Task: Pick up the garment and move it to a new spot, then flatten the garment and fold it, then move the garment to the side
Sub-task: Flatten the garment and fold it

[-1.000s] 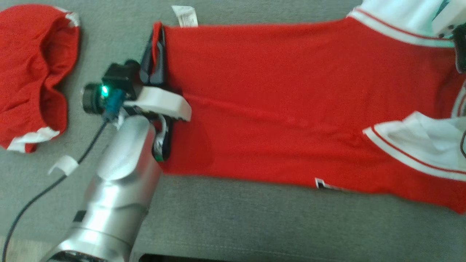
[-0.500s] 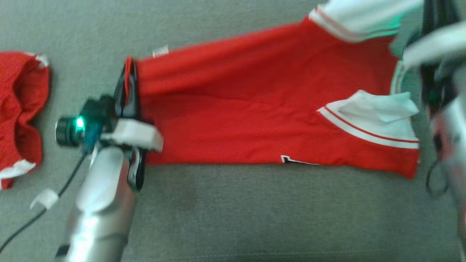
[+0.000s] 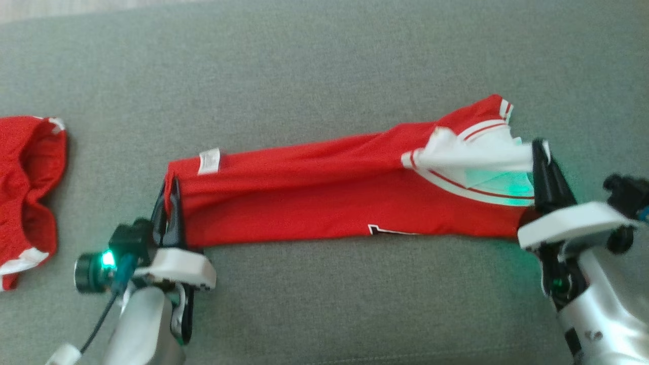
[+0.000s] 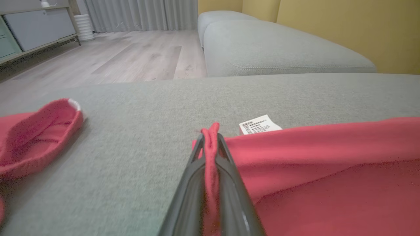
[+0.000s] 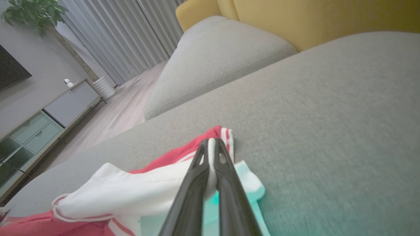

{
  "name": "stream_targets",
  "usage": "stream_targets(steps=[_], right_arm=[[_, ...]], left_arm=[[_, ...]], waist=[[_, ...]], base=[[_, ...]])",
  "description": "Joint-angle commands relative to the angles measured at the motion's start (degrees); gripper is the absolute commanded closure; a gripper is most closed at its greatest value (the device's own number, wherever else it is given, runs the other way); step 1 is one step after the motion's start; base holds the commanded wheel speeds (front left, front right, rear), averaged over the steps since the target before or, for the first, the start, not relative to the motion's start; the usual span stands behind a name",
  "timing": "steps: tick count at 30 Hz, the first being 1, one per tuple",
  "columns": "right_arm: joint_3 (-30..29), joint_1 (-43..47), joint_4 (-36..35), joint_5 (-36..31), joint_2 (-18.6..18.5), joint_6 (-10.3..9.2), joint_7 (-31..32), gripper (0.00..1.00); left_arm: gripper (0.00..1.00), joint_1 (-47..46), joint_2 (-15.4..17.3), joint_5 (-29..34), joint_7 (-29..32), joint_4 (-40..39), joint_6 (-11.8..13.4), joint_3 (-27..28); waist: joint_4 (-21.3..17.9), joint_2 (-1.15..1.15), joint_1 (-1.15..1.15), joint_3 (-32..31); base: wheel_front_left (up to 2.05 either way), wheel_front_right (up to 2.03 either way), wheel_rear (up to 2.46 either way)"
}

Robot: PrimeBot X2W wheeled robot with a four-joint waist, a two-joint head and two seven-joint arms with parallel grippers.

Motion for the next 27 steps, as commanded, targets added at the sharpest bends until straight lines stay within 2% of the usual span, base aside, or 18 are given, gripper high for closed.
stream_targets(steps=[1,4,6,10,13,19,27], right_arm=[[0.3,0.2,-1.1,-0.4,-0.2,-0.04,-0.6,0.0],[-3.0,1.2,-1.9,-3.6,0.9,-0.04,-0.6,0.0],[-5.5,2.3,-3.5,-8.5,2.0,-0.04,-0.6,0.0],[-10.9,5.4,-6.8,-18.7,6.2,-0.04,-0.6,0.0],[-13.4,7.7,-8.1,-23.7,8.9,-0.04,-0.6,0.0],[-15.3,11.5,-6.5,-28.3,11.0,-0.04,-0.6,0.0],[-15.7,13.1,-4.7,-28.9,11.7,-0.04,-0.6,0.0]], left_arm=[[0.0,-0.1,0.7,0.1,-0.3,-1.4,0.5,2.9],[0.0,2.2,-0.1,0.0,-0.3,-2.5,1.9,4.8],[0.0,4.0,-0.4,0.5,-0.3,-4.1,2.6,5.6],[0.0,8.6,-0.9,1.2,-0.3,-8.7,4.7,7.3],[0.0,12.1,-1.1,2.4,-0.3,-11.2,5.0,6.4],[0.0,17.5,-1.1,3.2,-0.3,-12.9,5.2,4.1],[0.0,20.4,-1.1,1.9,-0.3,-13.7,6.0,1.0]], waist=[[0.4,0.0,0.01,-1.0],[0.6,0.0,0.01,-2.7],[0.7,0.0,0.01,-4.0],[1.0,0.0,0.01,-6.8],[1.5,0.0,0.01,-8.6],[2.6,0.0,0.01,-11.8],[3.3,0.0,0.01,-12.4]], base=[[0.0,0.0,0.0],[0.0,0.0,0.0],[0.0,0.0,0.0],[0.0,0.0,0.0],[0.0,0.0,0.0],[0.0,0.0,0.0],[0.0,0.0,0.0]])
